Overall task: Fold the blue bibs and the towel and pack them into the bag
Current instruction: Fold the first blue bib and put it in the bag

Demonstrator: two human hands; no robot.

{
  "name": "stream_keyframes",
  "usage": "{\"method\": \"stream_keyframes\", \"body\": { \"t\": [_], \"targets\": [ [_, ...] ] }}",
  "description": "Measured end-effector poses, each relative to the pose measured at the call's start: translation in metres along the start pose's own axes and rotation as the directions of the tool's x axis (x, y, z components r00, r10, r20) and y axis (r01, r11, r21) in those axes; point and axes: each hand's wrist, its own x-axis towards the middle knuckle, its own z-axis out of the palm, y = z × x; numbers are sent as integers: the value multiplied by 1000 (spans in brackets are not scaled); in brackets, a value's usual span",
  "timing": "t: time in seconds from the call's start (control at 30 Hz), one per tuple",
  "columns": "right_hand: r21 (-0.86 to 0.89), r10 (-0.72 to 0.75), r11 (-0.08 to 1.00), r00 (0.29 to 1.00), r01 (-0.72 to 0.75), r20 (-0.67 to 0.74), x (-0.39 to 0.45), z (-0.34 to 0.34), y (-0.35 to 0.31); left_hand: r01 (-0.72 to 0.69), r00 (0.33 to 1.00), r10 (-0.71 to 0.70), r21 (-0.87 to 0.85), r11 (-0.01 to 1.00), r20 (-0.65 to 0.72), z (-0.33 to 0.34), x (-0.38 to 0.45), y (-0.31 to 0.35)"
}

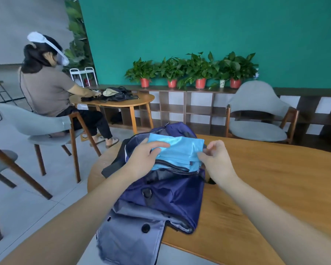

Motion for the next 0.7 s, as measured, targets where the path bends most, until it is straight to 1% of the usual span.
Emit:
{"method": "stream_keyframes", "body": {
  "t": [0.07, 0.13, 0.2, 0.27, 0.37, 0.47, 0.57, 0.63, 0.7],
  "targets": [
    [-138, -79, 988, 995, 71, -53, 18, 29, 2, 7, 1000, -6, 37, 999, -24, -6, 16, -13],
    [-195, -124, 975, 990, 108, -72, 35, 51, 7, -7, 1000, 9, 85, 996, -26, -7, 36, -28],
    [-227, -128, 968, 990, 111, -63, 52, 69, 13, -37, 999, 36, 143, 989, 7, -2, 57, -43],
    [-289, -122, 952, 991, 103, -49, 66, 83, 20, -35, 997, 21, 213, 976, 69, 7, 76, -55],
    [-401, -35, 915, 999, 48, 41, 84, 105, 31, -24, 987, -23, 283, 959, 161, 24, 103, -71],
    [-483, 106, 875, 986, -30, 131, 98, 116, 41, 34, 974, -93, 273, 962, 207, 38, 120, -91],
    [-543, 241, 836, 942, -79, 233, 108, 117, 50, 114, 958, -179, 273, 955, 226, 49, 127, -116],
    [-587, 295, 807, 907, -68, 301, 114, 120, 55, 129, 946, -198, 264, 956, 255, 54, 128, -129],
    [-638, 328, 768, 889, -54, 320, 119, 123, 60, 122, 939, -198, 263, 957, 282, 57, 128, -137]
  ]
}}
